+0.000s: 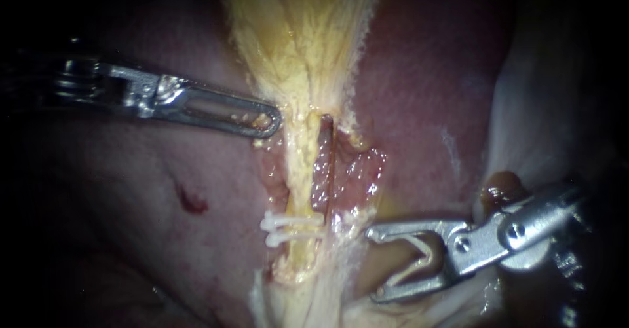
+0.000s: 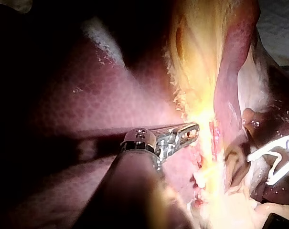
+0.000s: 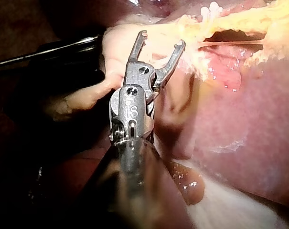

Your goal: Clipping third clip left tube

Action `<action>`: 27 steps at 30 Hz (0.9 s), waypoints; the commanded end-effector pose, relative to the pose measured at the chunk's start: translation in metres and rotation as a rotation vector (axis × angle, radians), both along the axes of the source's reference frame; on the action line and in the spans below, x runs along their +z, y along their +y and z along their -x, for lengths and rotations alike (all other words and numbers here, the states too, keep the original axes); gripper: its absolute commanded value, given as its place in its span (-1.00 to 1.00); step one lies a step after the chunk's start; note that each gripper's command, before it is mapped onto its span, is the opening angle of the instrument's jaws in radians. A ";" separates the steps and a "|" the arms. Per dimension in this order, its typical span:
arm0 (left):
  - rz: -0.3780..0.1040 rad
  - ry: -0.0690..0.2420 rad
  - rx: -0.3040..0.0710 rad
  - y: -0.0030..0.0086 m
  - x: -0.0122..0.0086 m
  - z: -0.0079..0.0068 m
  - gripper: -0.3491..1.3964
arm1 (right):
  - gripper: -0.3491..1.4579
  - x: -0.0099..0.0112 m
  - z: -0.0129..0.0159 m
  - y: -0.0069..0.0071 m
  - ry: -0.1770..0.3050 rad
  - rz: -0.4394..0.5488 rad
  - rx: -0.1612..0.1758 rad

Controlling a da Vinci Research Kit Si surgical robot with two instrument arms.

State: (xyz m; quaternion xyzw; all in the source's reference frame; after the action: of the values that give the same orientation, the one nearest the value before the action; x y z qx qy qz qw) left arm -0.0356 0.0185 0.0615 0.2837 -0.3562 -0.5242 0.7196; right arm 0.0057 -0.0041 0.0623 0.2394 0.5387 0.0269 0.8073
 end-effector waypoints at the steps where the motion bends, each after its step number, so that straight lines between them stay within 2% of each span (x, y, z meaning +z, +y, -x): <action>1: 0.000 -0.001 0.001 0.0000 0.0000 -0.0001 -1.00 | -0.06 0.0000 0.0000 0.0000 0.000 0.000 0.000; 6: -0.007 -0.005 0.007 0.0007 -0.0015 -0.0018 -1.00 | -0.06 0.0001 0.0000 0.0001 -0.001 0.000 0.001; 10: -0.003 0.009 -0.006 0.0017 -0.0036 -0.0038 -1.00 | -0.06 0.0002 0.0000 0.0001 -0.003 -0.005 0.003; 16: 0.007 0.003 -0.040 0.0028 -0.0070 -0.0063 -1.00 | -0.06 0.0002 0.0000 0.0002 -0.005 -0.010 0.005; 20: 0.008 0.001 -0.050 0.0031 -0.0080 -0.0070 -1.00 | -0.06 0.0003 -0.0001 0.0002 -0.005 -0.010 0.006; 27: 0.009 0.002 -0.051 0.0028 -0.0080 -0.0071 -1.00 | -0.06 0.0002 -0.0008 0.0004 -0.009 -0.016 0.012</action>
State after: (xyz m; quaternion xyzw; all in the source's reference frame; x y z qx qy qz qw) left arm -0.0284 0.0213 0.0534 0.2709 -0.3654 -0.5410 0.7074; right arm 0.0068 -0.0036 0.0625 0.2424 0.5360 0.0378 0.8078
